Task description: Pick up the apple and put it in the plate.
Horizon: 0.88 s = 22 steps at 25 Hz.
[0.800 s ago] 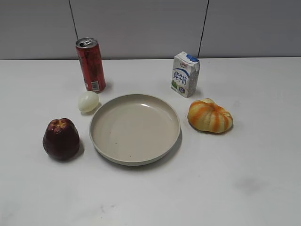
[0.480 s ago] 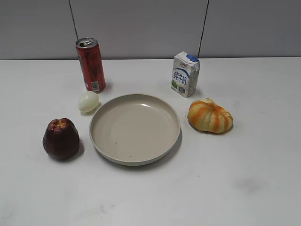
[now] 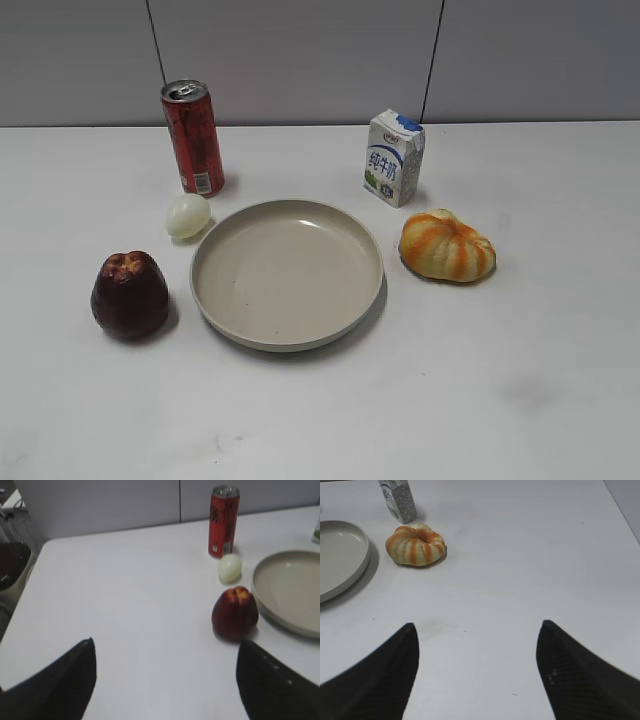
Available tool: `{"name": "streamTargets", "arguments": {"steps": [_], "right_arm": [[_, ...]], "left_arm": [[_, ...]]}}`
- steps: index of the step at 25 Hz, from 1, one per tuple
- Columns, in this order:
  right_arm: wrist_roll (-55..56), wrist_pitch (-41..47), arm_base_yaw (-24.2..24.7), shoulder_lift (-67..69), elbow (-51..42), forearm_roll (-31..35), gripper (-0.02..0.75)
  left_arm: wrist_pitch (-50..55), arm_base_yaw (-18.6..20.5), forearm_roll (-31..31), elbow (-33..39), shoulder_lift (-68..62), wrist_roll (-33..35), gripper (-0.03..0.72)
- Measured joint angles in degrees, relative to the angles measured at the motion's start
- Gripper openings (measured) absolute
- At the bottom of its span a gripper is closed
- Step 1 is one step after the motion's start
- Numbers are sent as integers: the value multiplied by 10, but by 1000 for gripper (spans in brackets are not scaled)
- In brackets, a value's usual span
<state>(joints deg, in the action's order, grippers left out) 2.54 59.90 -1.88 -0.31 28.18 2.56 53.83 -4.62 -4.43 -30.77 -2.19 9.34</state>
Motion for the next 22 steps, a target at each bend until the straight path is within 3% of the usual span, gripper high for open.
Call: {"name": "streamTargets", "arguments": {"steps": [5,9,13,17,22], "right_arm": [[0,0,0,0,0,0,585],[0,0,0,0,0,0,585],[0,0,0,0,0,0,585],[0,0,0,0,0,0,585],[0,0,0,0,0,0,585]], "left_arm": [[-157,0,-17,-18,-109,0,655],[-191,-5,-39,-64,-262,0,651],[-158,-32,-54,-162,-429,0,645],[-67,-83,-56,-275,-585,0,638],[14,-142,-50,-353,-745,0,635]]}}
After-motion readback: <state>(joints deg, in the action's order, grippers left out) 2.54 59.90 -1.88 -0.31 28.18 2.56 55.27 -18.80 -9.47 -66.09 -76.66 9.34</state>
